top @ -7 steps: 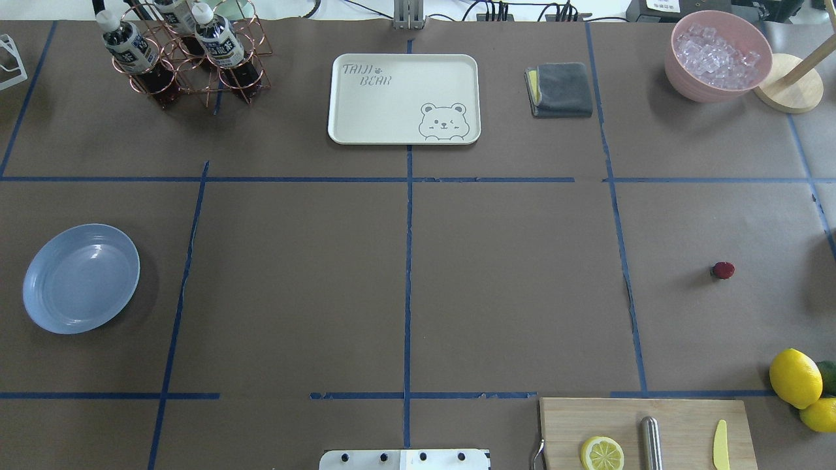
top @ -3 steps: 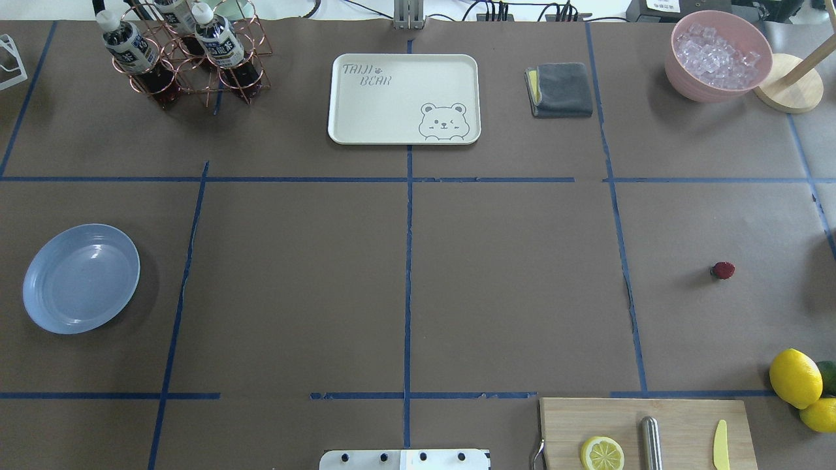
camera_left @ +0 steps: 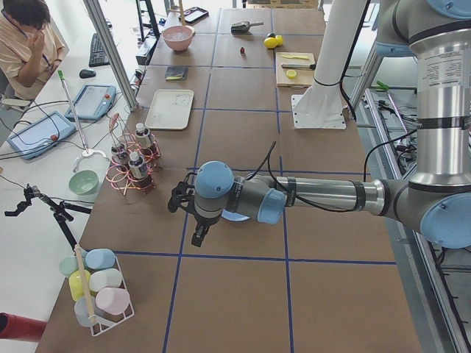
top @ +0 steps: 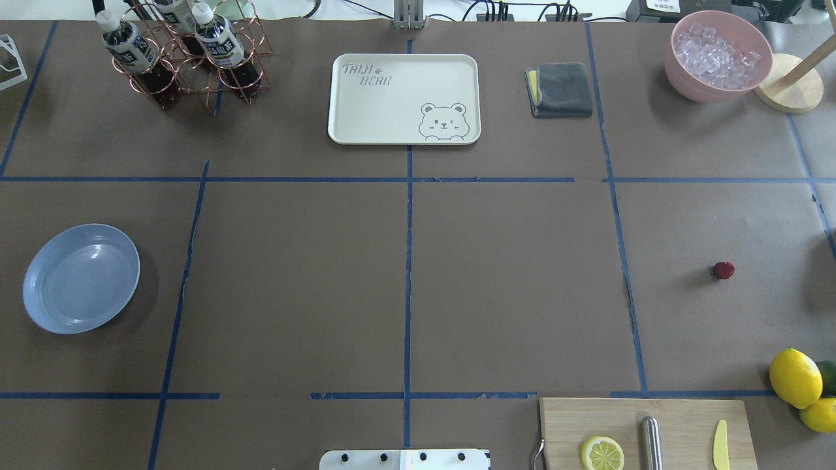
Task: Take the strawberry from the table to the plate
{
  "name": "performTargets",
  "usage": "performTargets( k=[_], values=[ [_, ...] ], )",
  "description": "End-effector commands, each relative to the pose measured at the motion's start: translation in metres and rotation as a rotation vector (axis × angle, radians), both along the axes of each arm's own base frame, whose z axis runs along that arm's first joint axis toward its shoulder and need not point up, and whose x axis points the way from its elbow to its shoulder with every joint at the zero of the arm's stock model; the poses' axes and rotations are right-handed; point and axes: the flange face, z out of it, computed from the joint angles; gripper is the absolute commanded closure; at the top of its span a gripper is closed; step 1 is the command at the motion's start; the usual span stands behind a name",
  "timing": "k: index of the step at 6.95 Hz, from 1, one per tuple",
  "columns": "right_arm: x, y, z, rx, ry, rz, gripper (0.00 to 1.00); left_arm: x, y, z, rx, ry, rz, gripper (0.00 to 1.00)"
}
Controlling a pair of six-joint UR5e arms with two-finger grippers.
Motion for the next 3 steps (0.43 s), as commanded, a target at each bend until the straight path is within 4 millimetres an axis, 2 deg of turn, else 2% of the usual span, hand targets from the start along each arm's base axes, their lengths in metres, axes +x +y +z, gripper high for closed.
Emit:
performTargets(
  k=[1,2,3],
  values=[
    [-0.001,0.006,0.004,-0.015,-0.025,-0.001,0.00,0.083,0.003,0.000,0.022,0.031,0.182,0.00],
    [-0.002,0.006,0.003,-0.012,-0.030,-0.001,0.00,0.096,0.005,0.010,0.010,0.029,0.213,0.00],
    [-0.002,0.006,0.003,-0.011,-0.030,-0.002,0.00,0.127,0.005,0.032,0.022,0.010,0.271,0.00]
  ],
)
